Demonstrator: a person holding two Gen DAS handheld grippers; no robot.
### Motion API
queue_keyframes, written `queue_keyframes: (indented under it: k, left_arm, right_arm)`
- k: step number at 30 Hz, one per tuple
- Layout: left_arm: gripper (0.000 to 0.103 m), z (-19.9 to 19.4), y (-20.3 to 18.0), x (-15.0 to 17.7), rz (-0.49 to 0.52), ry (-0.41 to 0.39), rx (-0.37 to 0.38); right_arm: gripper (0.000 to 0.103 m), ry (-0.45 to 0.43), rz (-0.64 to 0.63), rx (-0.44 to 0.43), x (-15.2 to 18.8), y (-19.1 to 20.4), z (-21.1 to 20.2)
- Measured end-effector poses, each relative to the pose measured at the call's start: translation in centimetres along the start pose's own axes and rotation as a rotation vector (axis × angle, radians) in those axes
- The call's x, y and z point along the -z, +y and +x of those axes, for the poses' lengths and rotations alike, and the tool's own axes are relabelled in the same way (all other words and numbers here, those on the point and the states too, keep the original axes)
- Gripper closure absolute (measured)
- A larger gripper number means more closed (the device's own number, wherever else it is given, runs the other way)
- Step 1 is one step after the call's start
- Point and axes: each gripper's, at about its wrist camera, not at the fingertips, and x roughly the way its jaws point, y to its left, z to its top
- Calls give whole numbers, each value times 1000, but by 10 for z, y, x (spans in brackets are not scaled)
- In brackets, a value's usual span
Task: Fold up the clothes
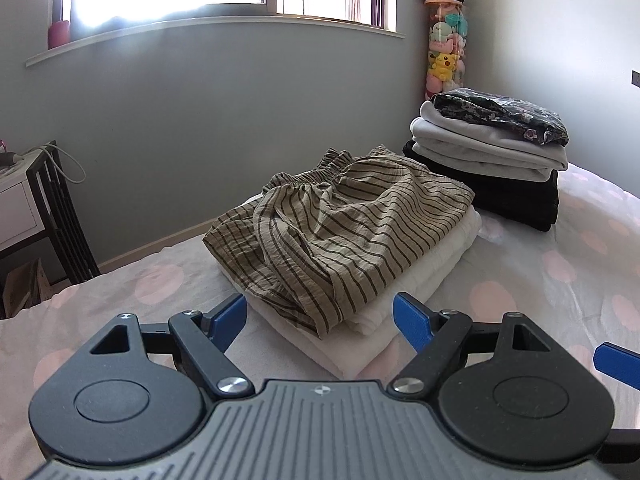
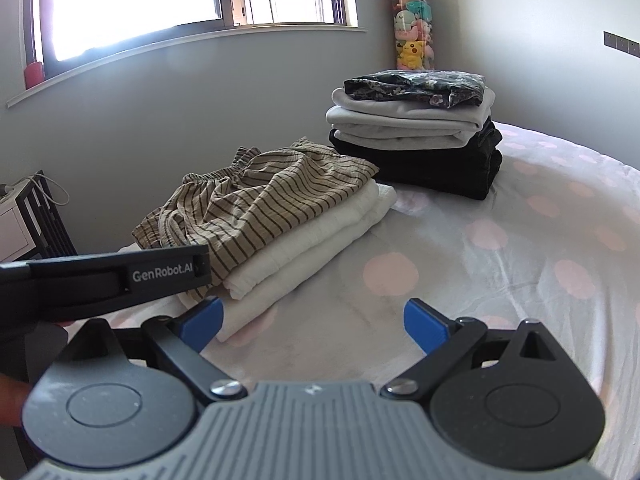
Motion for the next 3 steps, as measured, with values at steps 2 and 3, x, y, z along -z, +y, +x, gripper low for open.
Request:
queue_keyframes:
  k: [2,3]
  left_arm:
    - [8,0,0,0,-2,0,-1]
    - [8,0,0,0,-3,-1,-3]
  right_arm:
    - [5,2,-2,-2,0,0,1]
    - [5,3,-4,-3,0,1,1]
